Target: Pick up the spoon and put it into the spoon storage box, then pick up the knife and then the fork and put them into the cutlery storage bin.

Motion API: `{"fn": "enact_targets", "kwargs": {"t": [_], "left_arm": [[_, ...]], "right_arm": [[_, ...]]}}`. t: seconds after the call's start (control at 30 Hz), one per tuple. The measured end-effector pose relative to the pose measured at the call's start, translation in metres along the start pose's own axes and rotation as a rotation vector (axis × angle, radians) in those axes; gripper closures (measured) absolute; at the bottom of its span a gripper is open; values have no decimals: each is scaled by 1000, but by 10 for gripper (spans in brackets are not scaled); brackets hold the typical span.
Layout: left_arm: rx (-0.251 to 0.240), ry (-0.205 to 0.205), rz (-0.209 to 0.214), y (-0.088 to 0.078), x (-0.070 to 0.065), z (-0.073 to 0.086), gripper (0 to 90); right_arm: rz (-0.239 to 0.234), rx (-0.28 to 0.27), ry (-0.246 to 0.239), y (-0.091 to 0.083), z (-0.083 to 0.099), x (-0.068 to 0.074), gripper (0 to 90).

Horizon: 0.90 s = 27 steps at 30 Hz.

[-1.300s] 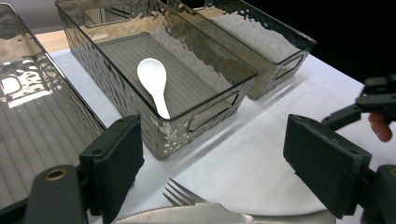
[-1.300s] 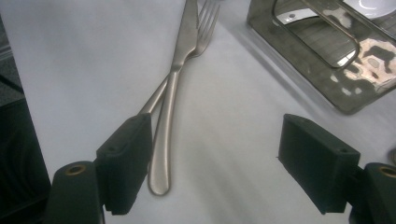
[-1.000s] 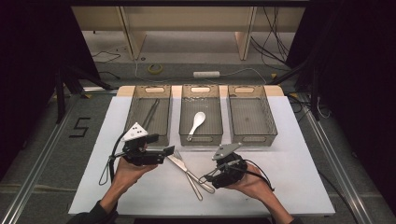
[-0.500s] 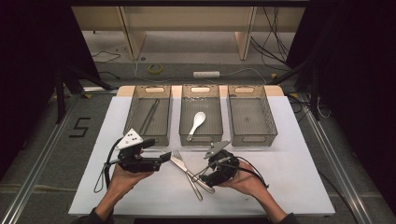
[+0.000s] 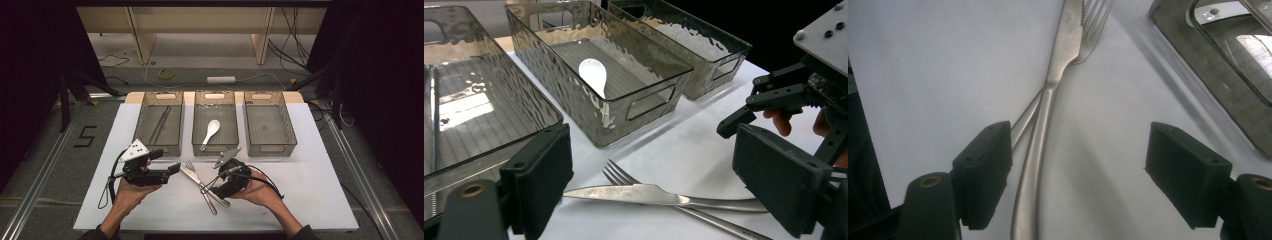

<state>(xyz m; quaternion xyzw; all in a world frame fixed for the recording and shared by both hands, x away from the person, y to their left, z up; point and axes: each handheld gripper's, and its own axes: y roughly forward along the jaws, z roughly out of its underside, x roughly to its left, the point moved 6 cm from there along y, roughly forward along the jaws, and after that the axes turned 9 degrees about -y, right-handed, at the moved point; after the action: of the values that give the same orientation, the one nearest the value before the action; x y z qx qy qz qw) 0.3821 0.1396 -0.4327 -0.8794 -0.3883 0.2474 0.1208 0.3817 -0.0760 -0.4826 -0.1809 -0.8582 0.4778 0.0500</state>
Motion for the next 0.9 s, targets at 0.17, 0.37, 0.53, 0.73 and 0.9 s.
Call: {"fn": "enact_targets", "kwargs": {"t": [0.17,0.37,0.53,0.73,0.9], "left_arm": [[-4,-1,0,-3,1,1,158],[-5,13,-1,-6,0,3,158],[-6,21,-4,-6,-2,4,158],[-4,40,-2,-8,-3,4,158],[-12,42,-1,-10,-3,5,158]], "right_arm": [[-4,6,-1,4,-4,1,275],[-11,24,-12,8,-7,0,276],[-28,45,-27,14,-9,0,289],[-41,79,-44,19,-11,1,317],[-48,95,-45,21,-13,1,350]]}}
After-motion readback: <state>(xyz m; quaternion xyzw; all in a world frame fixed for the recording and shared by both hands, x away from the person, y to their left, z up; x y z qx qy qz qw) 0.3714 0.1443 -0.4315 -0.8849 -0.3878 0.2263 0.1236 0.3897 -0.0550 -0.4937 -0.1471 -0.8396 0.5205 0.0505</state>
